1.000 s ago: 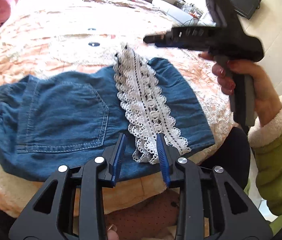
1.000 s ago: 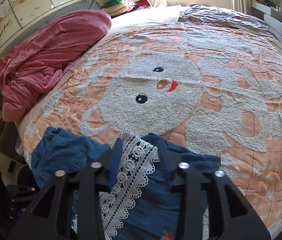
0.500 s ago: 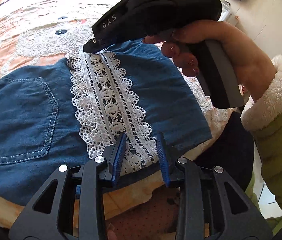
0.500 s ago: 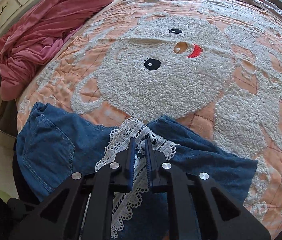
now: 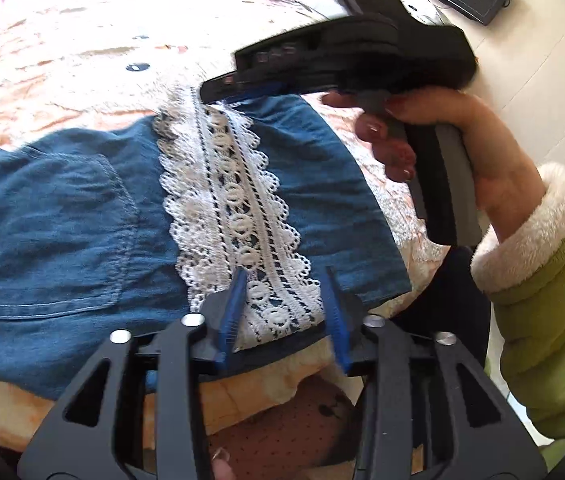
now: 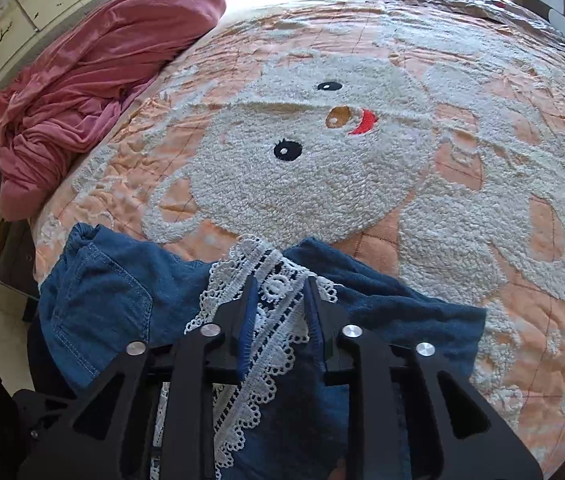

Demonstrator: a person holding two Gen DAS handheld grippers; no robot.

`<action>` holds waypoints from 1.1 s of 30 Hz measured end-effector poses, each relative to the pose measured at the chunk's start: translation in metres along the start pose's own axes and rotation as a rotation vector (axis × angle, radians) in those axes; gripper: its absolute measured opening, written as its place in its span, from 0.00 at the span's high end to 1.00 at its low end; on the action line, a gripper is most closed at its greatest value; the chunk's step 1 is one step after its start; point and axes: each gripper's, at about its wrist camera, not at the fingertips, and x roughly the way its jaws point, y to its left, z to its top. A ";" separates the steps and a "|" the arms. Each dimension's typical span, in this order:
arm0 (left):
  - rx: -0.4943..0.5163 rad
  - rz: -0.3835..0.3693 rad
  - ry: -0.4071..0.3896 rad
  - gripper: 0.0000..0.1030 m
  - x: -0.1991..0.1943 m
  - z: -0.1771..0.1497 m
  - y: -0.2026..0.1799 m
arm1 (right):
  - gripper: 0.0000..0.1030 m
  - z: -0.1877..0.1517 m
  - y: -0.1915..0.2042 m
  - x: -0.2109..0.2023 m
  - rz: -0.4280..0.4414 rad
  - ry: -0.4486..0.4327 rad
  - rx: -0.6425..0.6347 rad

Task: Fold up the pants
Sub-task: 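Lay the lace trim flat on the denim and open both tools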

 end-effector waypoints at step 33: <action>-0.102 0.347 -0.190 0.09 -0.102 -0.010 0.060 | 0.11 0.003 0.062 -0.068 0.016 -0.190 -0.078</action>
